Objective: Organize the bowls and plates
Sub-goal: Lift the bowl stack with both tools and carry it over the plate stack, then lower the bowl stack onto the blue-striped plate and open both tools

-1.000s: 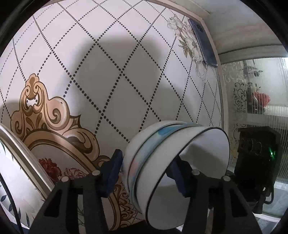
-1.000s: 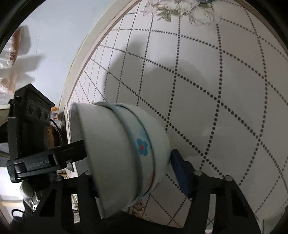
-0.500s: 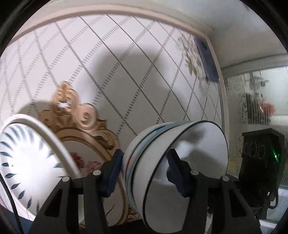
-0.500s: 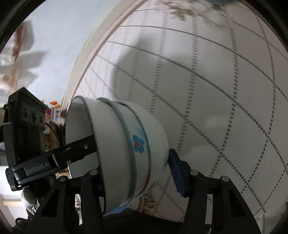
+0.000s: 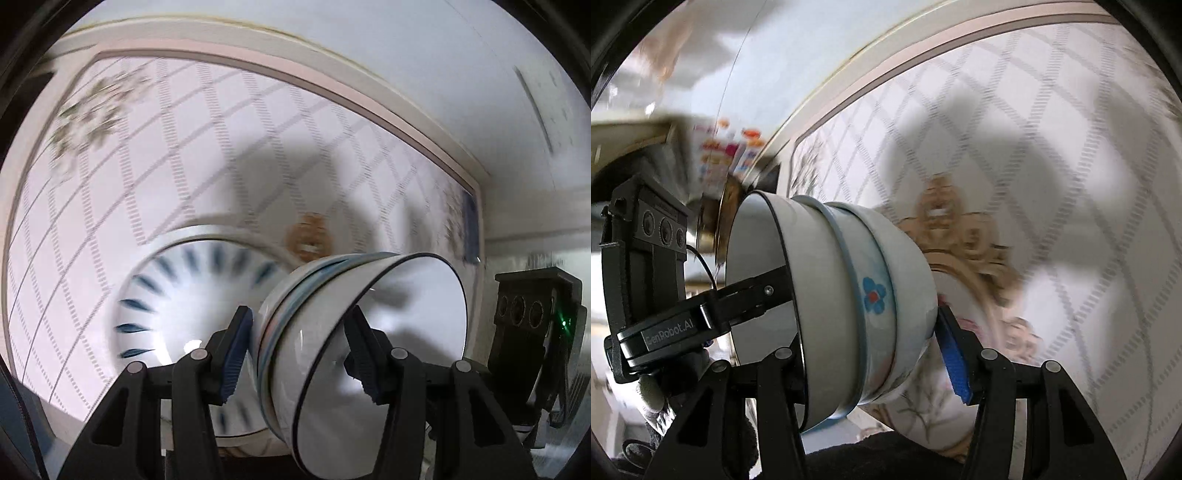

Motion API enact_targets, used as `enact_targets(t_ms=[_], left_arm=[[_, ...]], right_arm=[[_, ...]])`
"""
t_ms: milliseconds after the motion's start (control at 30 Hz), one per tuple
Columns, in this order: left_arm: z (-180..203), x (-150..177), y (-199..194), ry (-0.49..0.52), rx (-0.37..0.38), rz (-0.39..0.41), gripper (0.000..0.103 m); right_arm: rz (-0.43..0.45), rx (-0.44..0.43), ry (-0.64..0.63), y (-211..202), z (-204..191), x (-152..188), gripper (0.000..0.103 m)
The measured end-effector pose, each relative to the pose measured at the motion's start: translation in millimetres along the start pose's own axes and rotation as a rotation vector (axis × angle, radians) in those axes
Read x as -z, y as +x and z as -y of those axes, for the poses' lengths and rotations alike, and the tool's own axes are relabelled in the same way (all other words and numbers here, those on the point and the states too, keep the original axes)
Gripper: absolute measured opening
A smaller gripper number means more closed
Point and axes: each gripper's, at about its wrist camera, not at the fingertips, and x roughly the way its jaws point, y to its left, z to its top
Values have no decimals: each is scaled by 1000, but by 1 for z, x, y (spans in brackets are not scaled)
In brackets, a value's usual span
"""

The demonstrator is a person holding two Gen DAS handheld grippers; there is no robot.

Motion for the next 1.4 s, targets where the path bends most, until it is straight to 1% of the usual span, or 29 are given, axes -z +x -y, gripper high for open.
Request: enact_targets(t_ms=[100, 233, 433, 633, 700, 900, 1200, 1233, 1267, 1400], left_arm=[[-27, 1, -4, -53, -13, 15, 49], [-54, 2, -5, -110, -15, 27, 49], [-73, 6, -5, -144, -27, 40, 49], [-78, 10, -2, -146, -31, 40, 49], [-76, 11, 0, -132, -52, 40, 49], [-76, 12, 2, -134, -51, 44, 49], [-74, 13, 3, -108, -61, 36, 47], [-73, 13, 2, -100, -66, 35, 47], [-71, 14, 1, -84, -88, 37, 47], [-65, 18, -5, -53, -142, 46, 47]], right_arm=[[-41, -5, -38, 29, -19, -8, 56], [-84, -4, -74, 57, -36, -8, 56], [-116, 8, -100, 90, -50, -8, 56], [-125, 28, -107, 103, -55, -7, 56], [-124, 37, -109, 106, -57, -9, 56], [-115, 49, -113, 106, -59, -13, 56], [-118, 56, -106, 107, -57, -11, 55], [-120, 57, -103, 107, -57, -11, 55], [-124, 59, -99, 108, -56, -11, 55], [-90, 84, -106, 98, -60, -10, 55]])
